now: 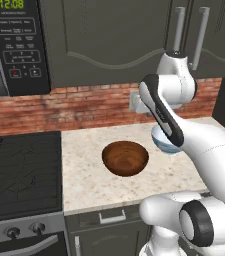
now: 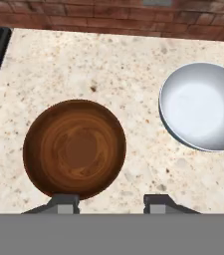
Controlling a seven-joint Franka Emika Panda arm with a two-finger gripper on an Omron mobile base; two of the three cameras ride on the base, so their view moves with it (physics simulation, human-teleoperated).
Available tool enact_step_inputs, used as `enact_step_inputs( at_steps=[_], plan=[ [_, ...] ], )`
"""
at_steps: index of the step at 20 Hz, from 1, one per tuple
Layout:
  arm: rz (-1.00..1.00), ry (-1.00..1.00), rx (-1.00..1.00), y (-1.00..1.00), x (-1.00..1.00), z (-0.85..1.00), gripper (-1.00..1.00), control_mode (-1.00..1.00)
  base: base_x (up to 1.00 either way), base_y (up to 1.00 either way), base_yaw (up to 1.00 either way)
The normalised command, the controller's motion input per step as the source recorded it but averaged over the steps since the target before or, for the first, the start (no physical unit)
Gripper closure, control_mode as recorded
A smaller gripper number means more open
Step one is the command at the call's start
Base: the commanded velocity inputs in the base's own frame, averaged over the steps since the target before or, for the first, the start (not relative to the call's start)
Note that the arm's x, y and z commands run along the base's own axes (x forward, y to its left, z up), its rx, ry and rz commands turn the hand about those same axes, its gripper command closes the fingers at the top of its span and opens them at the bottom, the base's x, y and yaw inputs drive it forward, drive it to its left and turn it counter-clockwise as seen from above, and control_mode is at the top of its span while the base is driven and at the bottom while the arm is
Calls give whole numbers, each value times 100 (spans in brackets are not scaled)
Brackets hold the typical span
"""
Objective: Open the cabinet. Pick the bowls from the counter and place them in the cabinet. Then close the cabinet.
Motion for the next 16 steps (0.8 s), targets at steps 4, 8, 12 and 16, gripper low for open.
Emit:
enact_step_inputs(
  at_steps=[4,8,12,16],
  plan=[
    [0,-14,0,0,-23,1,-100,-100,0,0,0],
    [0,-43,-6,0,-67,31,-100,-100,0,0,0],
    [0,-58,-10,0,-73,48,-100,-100,0,0,0],
    [0,-67,-12,-2,-69,58,-100,-100,0,0,0]
  ],
)
